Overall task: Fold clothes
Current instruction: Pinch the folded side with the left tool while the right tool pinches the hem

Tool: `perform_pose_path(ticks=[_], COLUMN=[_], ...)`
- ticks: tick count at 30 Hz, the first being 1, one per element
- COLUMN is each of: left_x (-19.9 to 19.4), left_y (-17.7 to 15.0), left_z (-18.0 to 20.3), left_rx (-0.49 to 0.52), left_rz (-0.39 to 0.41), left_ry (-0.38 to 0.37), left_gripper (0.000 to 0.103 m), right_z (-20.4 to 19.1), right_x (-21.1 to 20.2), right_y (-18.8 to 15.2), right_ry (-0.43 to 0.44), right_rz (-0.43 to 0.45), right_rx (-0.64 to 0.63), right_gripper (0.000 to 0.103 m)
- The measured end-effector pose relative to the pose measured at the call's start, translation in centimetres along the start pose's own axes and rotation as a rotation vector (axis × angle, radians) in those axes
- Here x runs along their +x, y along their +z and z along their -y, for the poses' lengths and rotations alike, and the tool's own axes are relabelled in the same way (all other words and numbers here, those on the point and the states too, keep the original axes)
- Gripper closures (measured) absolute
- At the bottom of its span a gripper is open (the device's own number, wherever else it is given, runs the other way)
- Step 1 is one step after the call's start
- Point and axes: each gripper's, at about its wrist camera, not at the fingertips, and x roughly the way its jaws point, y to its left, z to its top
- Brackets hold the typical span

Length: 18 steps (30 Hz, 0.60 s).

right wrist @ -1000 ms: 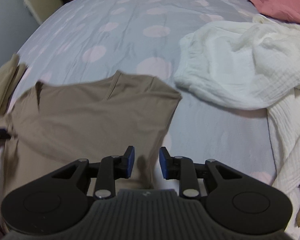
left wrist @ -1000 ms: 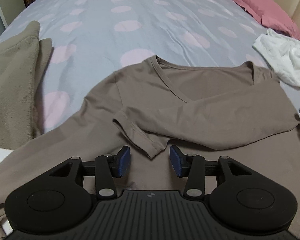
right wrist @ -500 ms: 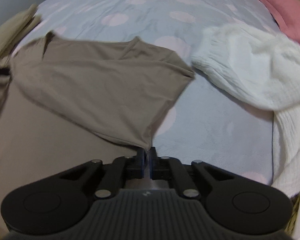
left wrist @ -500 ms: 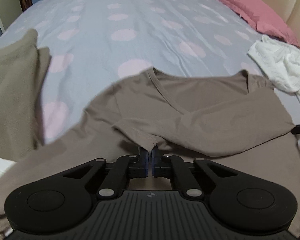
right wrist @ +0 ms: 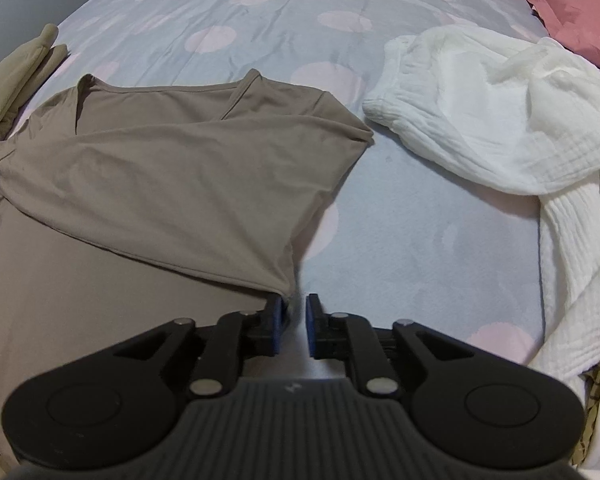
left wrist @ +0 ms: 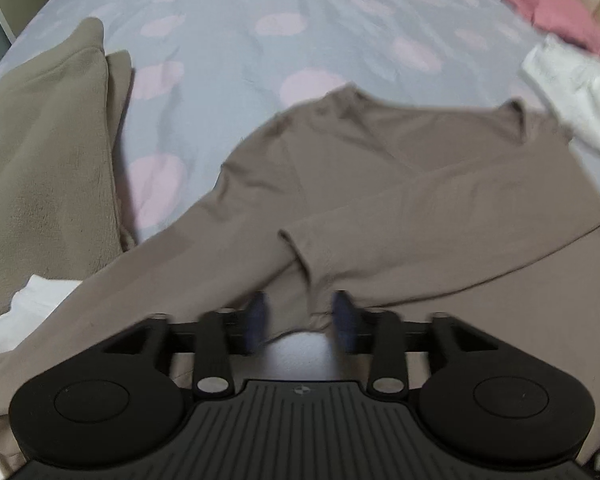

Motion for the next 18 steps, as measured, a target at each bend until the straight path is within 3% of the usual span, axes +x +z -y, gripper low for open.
perform_pose_path(ticks=[3,7,10,15,18], left_x=[-0.5,1.0,2.6,4.3,3.2], left_y=[0.9,2.0,2.2,2.2,2.5], left_z=[-1.0,-1.0,-0.3,0.7,1.0], left_rx=[-0.090,-0.135,-0.104,-0.066,-0.077], left_rz=[0.088,0.141,0.140,0.110,0.170], left_ry=[-0.039,0.013,0.033,0.058,0.062], left_gripper=[0.056,0.060,0.070,0.100,0.102], right_z=[0.0,-0.3,-0.5,-0.2,0.1], right_x=[-0.4,-0.2,0.0,0.0,-0.2], right_y=[0.3,0.7,0.9,1.0,1.2], right_ry=[0.002,-0.002,-0.002,0.003,0.015], right_rz=[0.011,0.016,0.016,0.027,0.024], right_rx=[0.008,-0.001,-0.009,-0.001,0.008], right_gripper=[0.079,0.079,0.079,0.078,0.076])
